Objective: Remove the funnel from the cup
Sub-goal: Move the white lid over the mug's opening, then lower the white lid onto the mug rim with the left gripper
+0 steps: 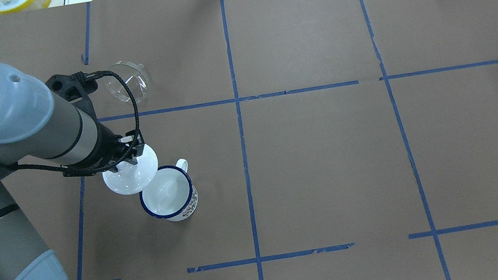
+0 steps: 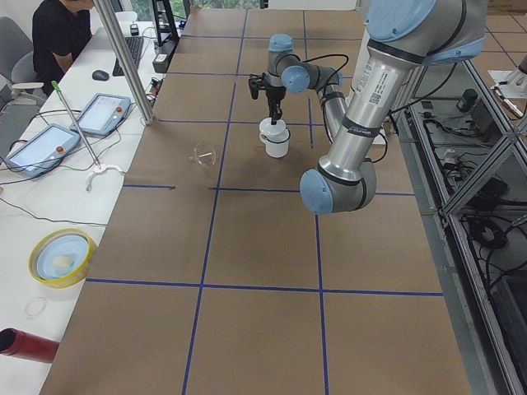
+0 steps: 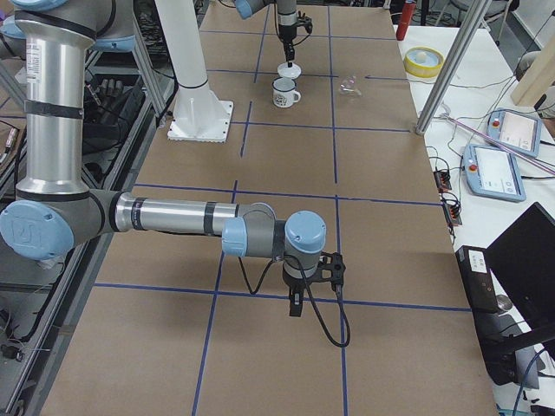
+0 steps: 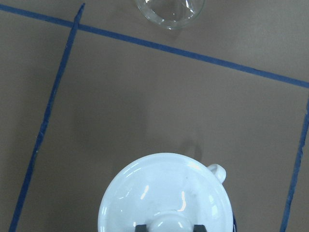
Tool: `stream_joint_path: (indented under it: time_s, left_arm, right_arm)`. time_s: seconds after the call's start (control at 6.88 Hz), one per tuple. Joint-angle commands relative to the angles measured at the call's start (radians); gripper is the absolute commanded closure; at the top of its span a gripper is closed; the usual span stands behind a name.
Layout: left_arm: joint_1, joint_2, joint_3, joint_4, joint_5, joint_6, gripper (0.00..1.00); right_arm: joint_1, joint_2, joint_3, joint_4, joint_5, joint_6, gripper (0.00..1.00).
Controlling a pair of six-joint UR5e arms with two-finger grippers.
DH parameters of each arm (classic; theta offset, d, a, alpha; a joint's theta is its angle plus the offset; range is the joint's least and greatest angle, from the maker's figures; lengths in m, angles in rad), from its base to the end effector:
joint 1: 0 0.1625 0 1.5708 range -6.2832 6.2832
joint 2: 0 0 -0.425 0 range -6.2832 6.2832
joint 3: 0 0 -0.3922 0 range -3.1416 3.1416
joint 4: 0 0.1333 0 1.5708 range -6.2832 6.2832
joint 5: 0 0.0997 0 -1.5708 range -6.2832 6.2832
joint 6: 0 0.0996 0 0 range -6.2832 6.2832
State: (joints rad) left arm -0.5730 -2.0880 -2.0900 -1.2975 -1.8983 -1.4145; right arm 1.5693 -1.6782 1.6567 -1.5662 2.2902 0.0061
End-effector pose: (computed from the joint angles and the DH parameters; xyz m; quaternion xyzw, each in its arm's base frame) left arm 0.4048 -0.3817 0.1936 -0.0103 0.3972 -0.1300 0.9084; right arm 0.0670 -0.4451 0.6701 -0.0093 -0.3519 0.0051 0.9360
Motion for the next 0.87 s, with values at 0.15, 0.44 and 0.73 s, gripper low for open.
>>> stream_joint_path:
  time_s: [0.15, 0.44, 0.73]
  left_arm:
    - [0.022, -0.018, 0.041, -0.006, 0.011, -0.003, 1.0]
    - [0.038, -0.02, 0.053, -0.008, 0.011, -0.003, 1.0]
    - [0.042, -0.026, 0.06, -0.009, 0.011, -0.001, 1.0]
  right_arm:
    - [0.0, 0.0, 0.0, 0.0, 0.0, 0.0, 0.0]
    - [0.0, 0.0, 0.0, 0.0, 0.0, 0.0, 0.0]
    - [0.0, 0.0, 0.0, 0.0, 0.0, 0.0, 0.0]
